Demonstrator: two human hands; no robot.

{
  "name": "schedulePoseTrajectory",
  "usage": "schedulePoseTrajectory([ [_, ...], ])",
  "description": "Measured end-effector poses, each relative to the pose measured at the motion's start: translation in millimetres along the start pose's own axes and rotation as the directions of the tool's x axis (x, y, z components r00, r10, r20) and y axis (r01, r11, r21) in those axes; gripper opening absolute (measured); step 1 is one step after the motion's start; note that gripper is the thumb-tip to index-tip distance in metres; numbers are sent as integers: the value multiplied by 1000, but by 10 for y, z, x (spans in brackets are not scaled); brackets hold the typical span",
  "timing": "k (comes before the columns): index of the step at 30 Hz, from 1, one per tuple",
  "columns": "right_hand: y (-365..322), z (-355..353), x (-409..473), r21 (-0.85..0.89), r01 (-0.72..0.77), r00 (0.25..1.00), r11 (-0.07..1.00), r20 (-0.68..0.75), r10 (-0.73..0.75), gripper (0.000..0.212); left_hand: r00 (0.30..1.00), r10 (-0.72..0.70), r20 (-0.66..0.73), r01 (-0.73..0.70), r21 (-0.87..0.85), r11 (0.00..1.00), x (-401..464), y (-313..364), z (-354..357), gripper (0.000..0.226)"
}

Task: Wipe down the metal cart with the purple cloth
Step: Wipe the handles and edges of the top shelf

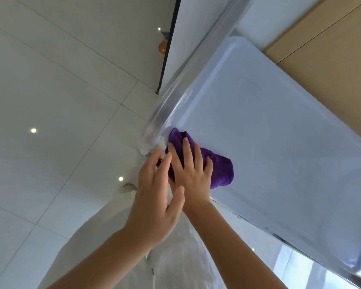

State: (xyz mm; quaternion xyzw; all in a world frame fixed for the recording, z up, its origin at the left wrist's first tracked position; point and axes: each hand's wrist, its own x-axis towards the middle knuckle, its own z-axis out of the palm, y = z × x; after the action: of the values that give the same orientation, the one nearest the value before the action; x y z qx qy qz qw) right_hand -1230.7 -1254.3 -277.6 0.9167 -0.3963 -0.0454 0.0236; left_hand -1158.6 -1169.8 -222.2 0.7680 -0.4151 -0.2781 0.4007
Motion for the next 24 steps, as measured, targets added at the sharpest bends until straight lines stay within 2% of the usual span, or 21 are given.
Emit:
schedulePoseTrajectory([
  [4,380,57,-316,-29,-17,999,999,-29,16,82,986,115,125,-121,41,992,-50,189,189,57],
  [8,791,55,-626,-7,-46,999,999,13,46,82,940,80,331,-138,156,978,-51,304,496,58],
  [12,1299,42,-974,84,-107,993,991,50,103,69,862,94,498,-235,228,945,-74,532,908,55],
  [14,1567,57,-1162,129,-118,992,985,64,111,63,842,111,528,-265,226,937,-125,685,1150,57],
  [18,2076,140,-1571,173,-151,988,973,55,143,66,816,131,563,-282,190,940,-262,983,1704,66],
  [24,2733,257,-2141,205,-202,979,958,27,201,68,774,136,618,-304,175,937,-557,1438,2425,52],
])
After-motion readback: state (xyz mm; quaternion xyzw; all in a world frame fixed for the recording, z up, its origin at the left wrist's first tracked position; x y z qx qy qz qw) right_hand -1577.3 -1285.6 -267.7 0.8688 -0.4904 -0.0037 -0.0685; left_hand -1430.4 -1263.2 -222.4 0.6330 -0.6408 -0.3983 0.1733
